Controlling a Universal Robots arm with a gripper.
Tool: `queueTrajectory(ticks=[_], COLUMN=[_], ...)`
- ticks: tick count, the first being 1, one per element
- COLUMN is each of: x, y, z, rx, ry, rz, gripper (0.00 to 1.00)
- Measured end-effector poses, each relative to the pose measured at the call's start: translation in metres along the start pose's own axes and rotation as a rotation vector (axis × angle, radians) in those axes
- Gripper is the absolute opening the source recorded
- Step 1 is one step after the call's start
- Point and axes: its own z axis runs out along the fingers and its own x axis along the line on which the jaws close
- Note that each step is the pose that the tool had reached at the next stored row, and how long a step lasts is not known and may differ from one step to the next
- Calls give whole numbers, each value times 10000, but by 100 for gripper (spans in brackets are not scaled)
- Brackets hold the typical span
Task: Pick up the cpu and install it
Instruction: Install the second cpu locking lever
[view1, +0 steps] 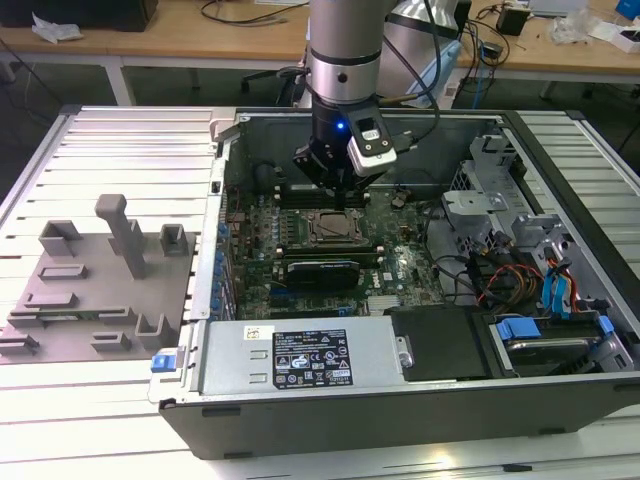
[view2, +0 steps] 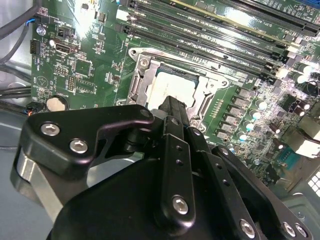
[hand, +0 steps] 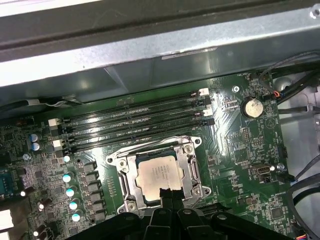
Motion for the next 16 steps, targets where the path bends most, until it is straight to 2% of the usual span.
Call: queueTrajectory(ticks=[5, 16], x=[0, -5], y=[0, -2], z=[-4, -68], rx=[0, -2], ry=[1, 1], rz=[0, 0], gripper=[11, 11])
